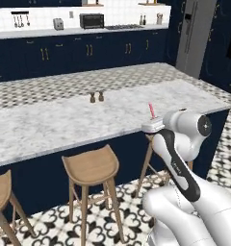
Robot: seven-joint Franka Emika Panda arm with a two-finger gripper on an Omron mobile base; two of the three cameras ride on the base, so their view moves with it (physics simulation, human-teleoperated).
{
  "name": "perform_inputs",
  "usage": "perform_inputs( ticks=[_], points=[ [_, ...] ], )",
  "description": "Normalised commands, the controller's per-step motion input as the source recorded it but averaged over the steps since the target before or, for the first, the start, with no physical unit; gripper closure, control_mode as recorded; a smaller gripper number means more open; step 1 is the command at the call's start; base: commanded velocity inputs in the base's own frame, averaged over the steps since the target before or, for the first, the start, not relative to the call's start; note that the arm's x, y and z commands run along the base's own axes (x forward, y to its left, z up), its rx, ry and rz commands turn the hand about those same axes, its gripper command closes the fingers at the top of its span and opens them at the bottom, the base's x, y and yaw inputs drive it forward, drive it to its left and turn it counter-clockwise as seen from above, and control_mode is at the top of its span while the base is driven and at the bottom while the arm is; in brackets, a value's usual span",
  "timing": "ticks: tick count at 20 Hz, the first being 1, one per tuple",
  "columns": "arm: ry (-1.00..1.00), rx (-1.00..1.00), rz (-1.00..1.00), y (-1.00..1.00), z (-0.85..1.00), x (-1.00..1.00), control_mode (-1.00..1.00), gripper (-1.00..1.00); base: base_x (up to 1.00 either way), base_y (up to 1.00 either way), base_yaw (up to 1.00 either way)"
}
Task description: Take a straw from the drawer in front and place it inside the glass cup on the dining counter.
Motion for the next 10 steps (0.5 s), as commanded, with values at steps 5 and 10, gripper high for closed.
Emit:
perform_inputs(
  ticks=[5, 10],
  points=[
    [0.00, 0.00, 0.00, 0.00, 0.00, 0.00, 1.00, 1.00, -0.52, 1.00, -0.14],
    [0.00, 0.00, 0.00, 0.00, 0.00, 0.00, 1.00, 1.00, -0.23, 1.00, 0.00]
  ],
)
